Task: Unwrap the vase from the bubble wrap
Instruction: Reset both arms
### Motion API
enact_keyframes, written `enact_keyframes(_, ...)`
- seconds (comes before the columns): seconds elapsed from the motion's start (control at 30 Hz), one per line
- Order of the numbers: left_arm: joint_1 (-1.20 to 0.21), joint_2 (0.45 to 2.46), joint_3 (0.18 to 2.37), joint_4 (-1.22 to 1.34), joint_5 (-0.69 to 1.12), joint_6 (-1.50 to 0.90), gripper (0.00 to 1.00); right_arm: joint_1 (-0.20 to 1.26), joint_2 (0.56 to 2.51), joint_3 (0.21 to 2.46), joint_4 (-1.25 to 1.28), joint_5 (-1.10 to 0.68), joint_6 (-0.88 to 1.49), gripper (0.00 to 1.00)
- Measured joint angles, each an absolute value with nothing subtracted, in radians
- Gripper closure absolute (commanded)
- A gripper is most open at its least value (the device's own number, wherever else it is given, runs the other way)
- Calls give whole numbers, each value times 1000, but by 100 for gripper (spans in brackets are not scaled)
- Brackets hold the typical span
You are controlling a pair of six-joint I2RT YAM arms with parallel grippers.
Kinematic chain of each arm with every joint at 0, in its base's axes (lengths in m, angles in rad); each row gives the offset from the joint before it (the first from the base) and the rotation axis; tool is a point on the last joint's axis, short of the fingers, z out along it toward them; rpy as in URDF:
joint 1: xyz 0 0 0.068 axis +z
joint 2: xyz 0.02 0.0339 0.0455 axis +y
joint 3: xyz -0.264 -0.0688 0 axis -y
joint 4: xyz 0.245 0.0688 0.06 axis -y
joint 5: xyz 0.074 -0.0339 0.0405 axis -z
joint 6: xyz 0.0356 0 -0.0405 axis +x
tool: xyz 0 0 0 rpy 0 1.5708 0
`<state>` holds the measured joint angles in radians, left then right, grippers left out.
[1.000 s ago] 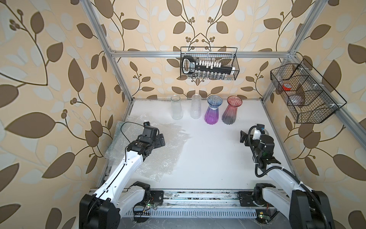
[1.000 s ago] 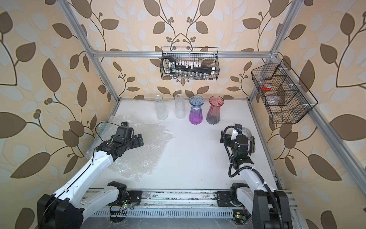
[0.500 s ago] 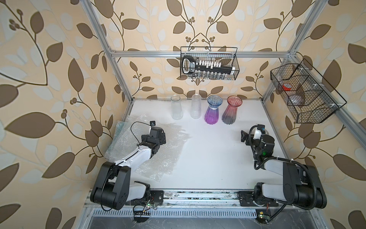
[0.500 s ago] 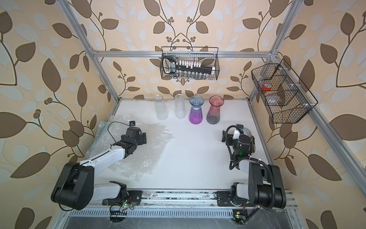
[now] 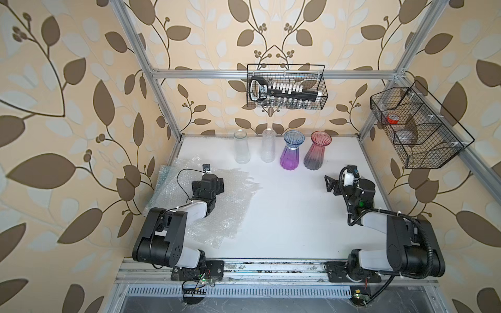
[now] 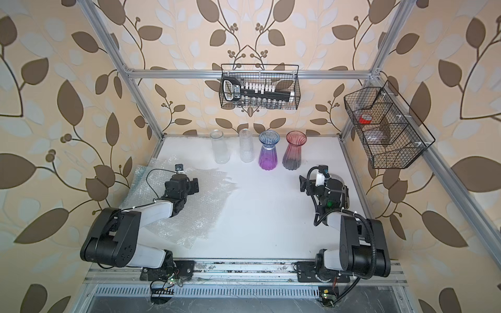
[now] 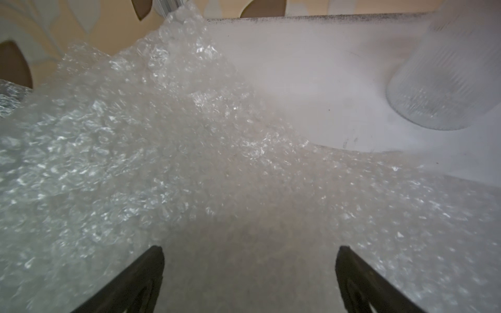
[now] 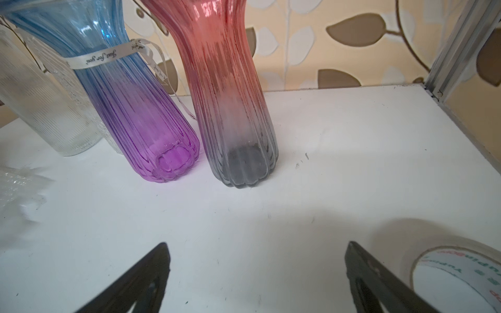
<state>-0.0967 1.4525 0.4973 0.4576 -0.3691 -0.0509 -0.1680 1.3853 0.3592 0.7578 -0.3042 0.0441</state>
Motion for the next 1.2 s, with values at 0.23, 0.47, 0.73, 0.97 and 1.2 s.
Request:
enact_keyframes(0.23, -77, 1493, 479, 528, -321, -53, 1, -166, 1361, 336, 772, -204, 70, 1)
enact_keyframes(0.47, -77, 1493, 479, 551, -295, -53, 1, -122, 1367, 326, 818, -149, 79, 1)
enact_keyframes(0.73, -64, 1493, 458, 588, -250, -52, 1, -48, 1488, 311, 910, -20, 77, 1)
enact_keyframes(0.97, -44, 1515, 402, 662, -188, -50, 1, 6, 1502, 302, 973, 80, 63, 1)
enact_keyframes(1.2, -44, 1515, 402, 689, -174, -50, 1, 6, 1502, 301, 991, 110, 62, 1)
